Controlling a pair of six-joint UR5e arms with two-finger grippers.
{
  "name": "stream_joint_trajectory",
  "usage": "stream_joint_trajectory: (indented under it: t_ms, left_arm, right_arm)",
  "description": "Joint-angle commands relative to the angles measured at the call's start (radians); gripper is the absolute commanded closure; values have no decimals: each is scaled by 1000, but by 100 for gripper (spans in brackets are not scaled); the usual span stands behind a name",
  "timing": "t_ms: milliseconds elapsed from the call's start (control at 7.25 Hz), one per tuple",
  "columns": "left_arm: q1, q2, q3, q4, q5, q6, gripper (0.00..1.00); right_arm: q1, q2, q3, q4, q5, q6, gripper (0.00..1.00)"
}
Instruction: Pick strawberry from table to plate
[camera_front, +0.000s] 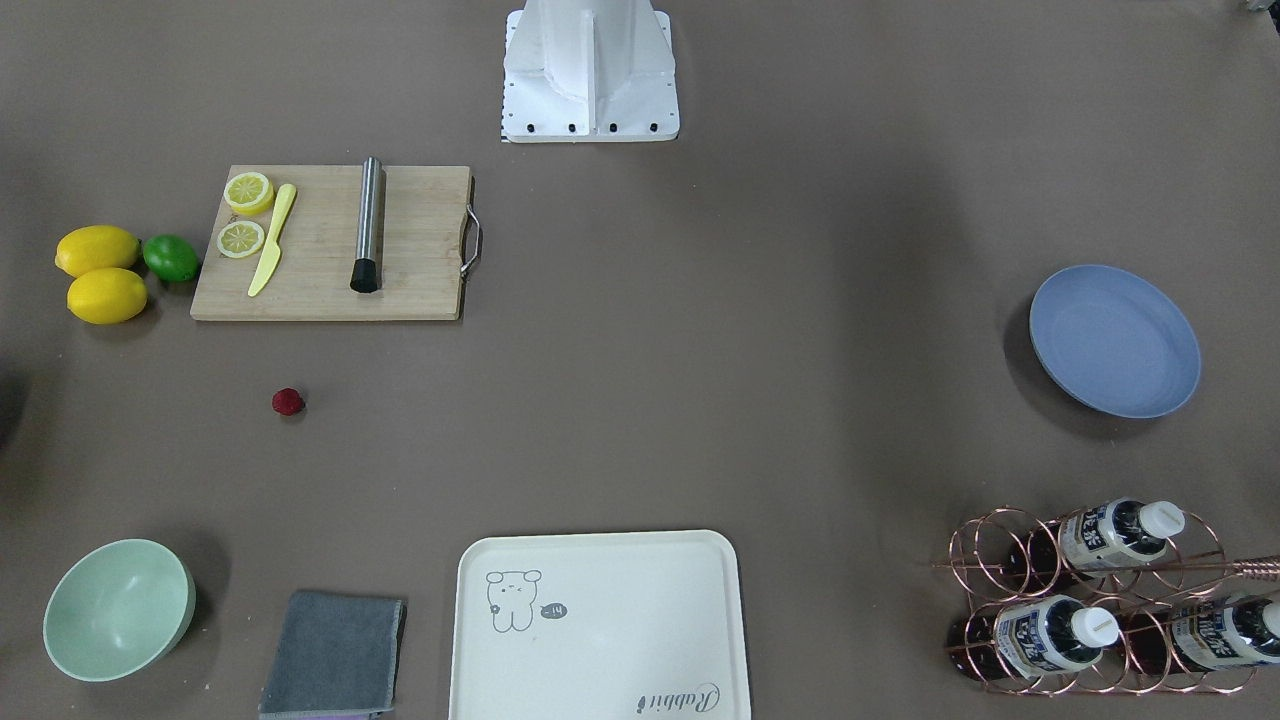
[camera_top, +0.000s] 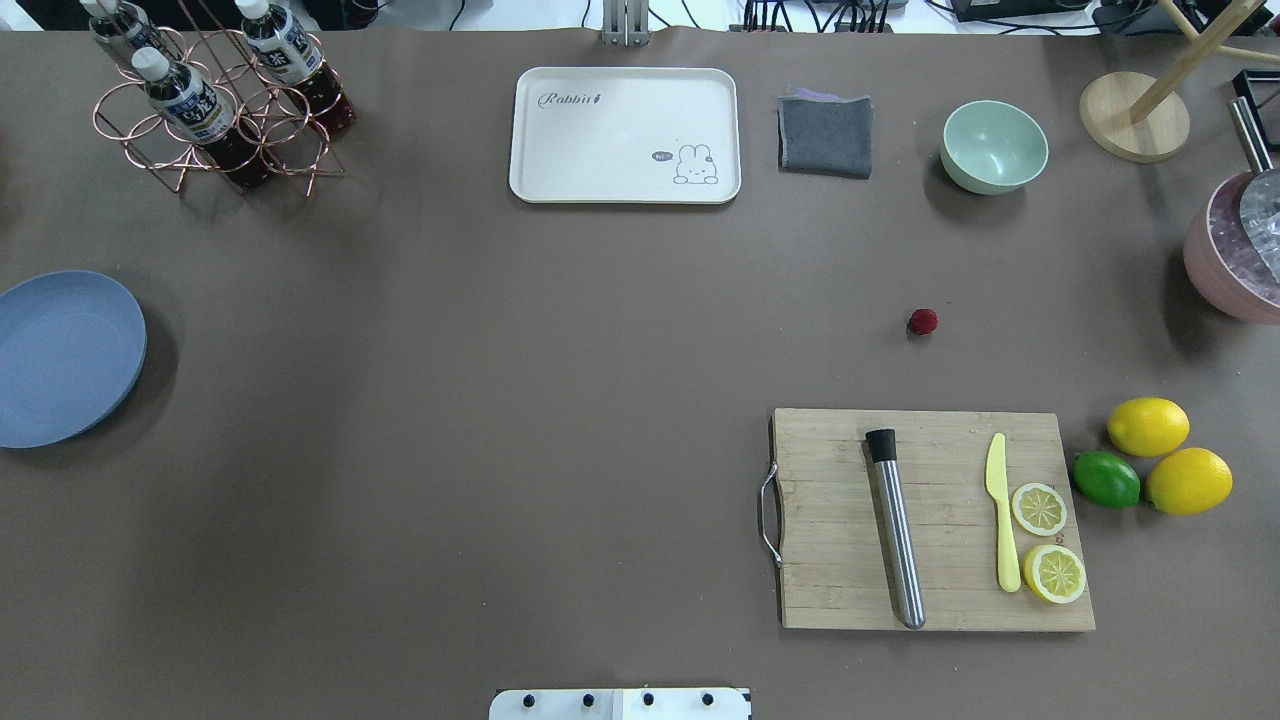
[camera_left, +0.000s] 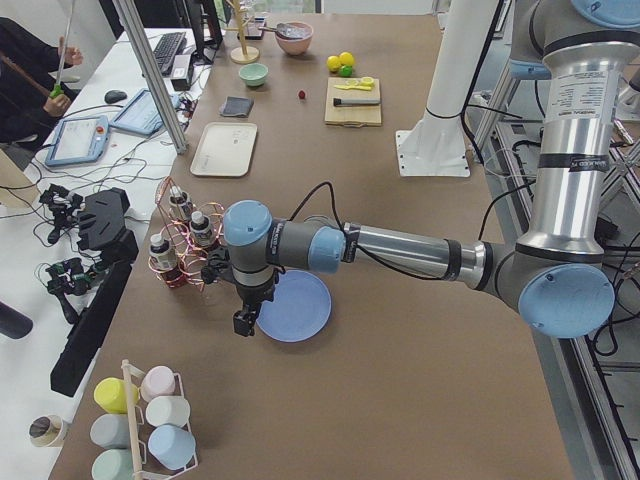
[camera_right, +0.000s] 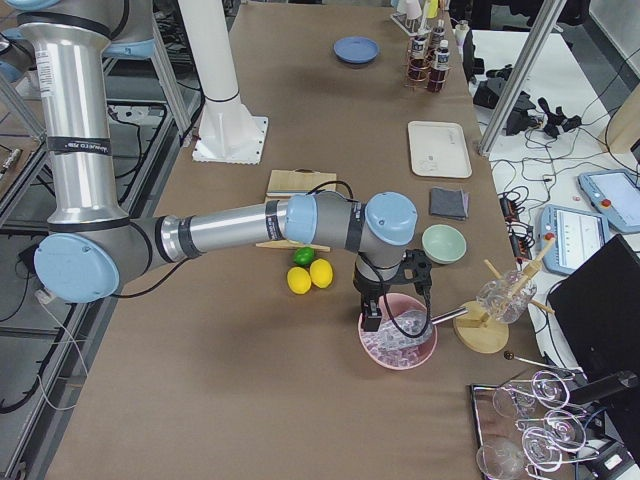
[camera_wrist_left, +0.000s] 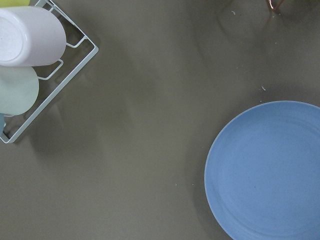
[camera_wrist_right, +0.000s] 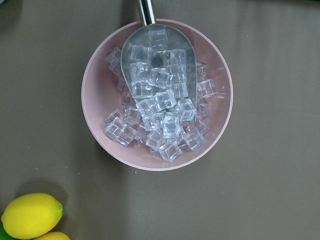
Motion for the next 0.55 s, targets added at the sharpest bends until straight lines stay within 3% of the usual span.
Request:
stream_joint_trajectory:
  t_ms: [0, 414]
  left_arm:
    - [-5, 22, -14, 0, 0, 7, 2]
    - [-6, 27, -6, 0, -2, 1, 2]
  right_arm:
    - [-8, 3, -5, 0, -1, 9, 0]
    - [-10, 3, -3, 0, 1, 12, 0]
